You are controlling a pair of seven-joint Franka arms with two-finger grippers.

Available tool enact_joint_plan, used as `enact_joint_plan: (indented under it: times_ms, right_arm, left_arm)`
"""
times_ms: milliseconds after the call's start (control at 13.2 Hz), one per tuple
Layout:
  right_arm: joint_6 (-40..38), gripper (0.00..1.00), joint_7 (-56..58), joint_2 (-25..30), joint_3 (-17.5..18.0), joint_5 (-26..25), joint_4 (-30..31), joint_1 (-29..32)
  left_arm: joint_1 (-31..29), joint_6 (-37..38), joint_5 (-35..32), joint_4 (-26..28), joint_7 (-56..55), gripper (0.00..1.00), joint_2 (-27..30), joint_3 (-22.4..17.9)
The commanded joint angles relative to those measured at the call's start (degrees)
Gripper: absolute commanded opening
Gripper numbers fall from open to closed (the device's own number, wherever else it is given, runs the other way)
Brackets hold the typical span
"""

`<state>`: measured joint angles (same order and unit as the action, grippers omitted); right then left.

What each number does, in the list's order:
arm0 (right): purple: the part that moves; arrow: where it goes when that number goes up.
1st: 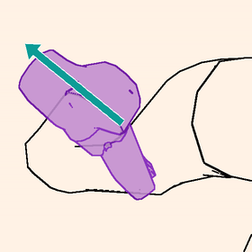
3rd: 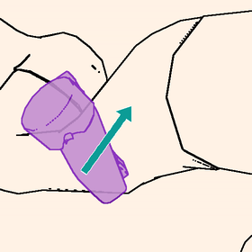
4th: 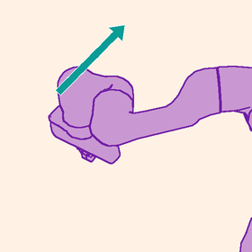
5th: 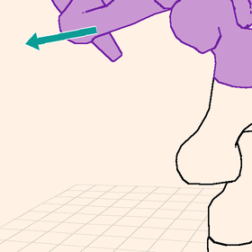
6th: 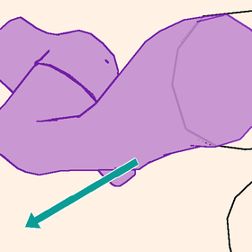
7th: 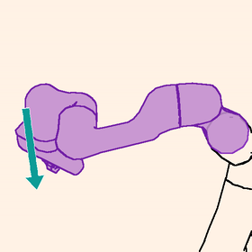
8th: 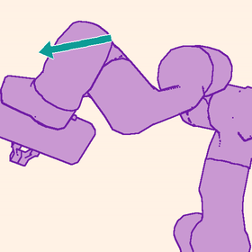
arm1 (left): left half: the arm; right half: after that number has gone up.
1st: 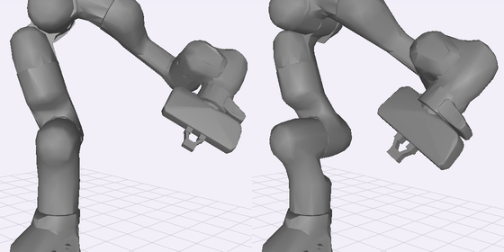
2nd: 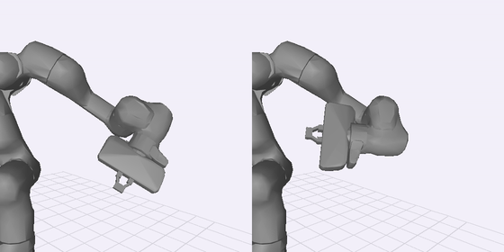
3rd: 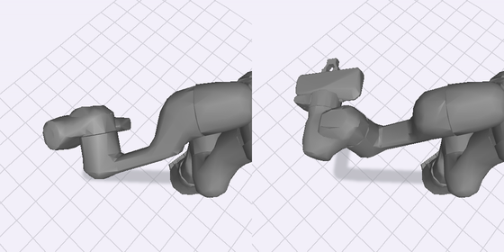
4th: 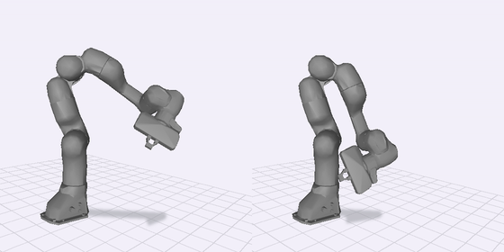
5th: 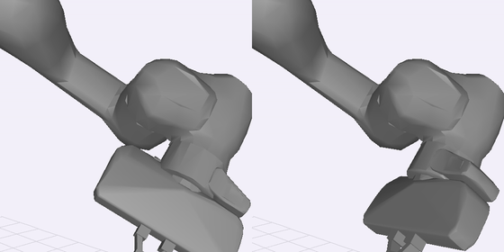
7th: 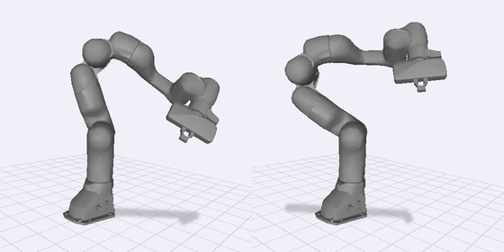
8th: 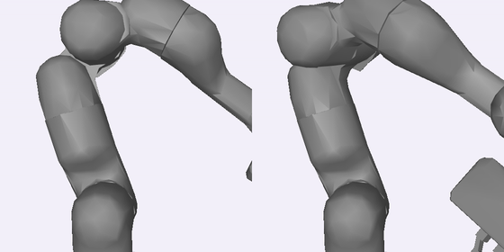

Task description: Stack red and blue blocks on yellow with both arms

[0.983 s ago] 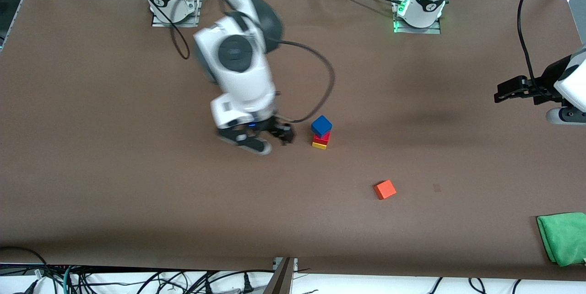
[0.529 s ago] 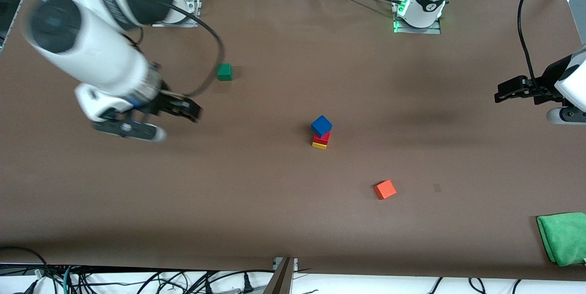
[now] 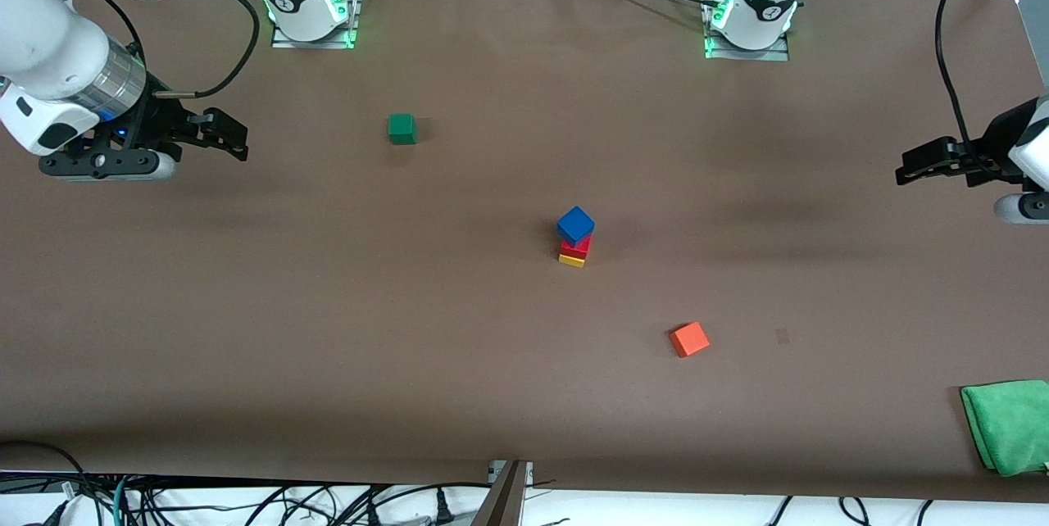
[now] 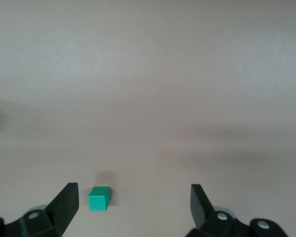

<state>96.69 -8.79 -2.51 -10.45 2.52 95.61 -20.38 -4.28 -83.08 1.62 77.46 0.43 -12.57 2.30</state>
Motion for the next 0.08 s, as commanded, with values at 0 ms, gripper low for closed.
enact_joint_plan:
  times_ms: [0]
  right_arm:
    - [0.7,1.00,0.3,0.2,0.3,0.0,0.1,-0.2]
  left_arm:
    - [-0.4,-0.5,0.4,1.0,0.1,1.00,1.2,0.1]
